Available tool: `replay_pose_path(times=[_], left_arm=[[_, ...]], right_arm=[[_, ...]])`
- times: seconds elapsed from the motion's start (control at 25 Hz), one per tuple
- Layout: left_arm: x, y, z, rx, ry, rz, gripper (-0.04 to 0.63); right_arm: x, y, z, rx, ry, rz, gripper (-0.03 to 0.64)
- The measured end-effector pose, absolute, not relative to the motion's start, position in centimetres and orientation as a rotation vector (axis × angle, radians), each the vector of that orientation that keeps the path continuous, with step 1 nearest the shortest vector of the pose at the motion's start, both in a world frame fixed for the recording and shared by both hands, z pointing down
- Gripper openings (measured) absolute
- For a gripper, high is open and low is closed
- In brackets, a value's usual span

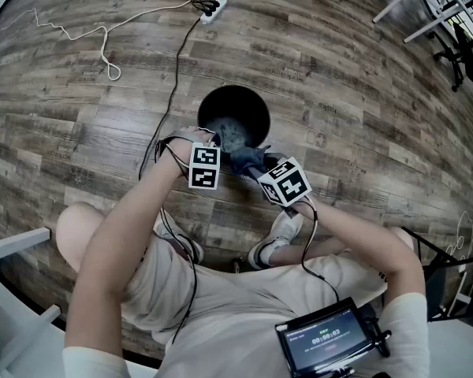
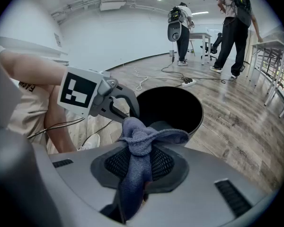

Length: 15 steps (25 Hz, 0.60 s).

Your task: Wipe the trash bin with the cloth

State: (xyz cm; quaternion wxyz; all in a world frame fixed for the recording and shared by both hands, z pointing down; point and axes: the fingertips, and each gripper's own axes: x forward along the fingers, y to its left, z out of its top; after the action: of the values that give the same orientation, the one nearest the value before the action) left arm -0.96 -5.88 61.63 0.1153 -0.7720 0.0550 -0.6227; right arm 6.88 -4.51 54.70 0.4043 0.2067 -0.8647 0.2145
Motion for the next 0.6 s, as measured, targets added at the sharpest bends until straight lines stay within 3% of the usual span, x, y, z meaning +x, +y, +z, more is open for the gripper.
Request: replay_pose_path(times=[0.6], left_arm=[[0.3,-6.0,61.9,-2.278,0.15,-1.808,0.097]], right_arm=[[6.1,-5.6,59.5,0.526,-2.148,0.564,0.082]])
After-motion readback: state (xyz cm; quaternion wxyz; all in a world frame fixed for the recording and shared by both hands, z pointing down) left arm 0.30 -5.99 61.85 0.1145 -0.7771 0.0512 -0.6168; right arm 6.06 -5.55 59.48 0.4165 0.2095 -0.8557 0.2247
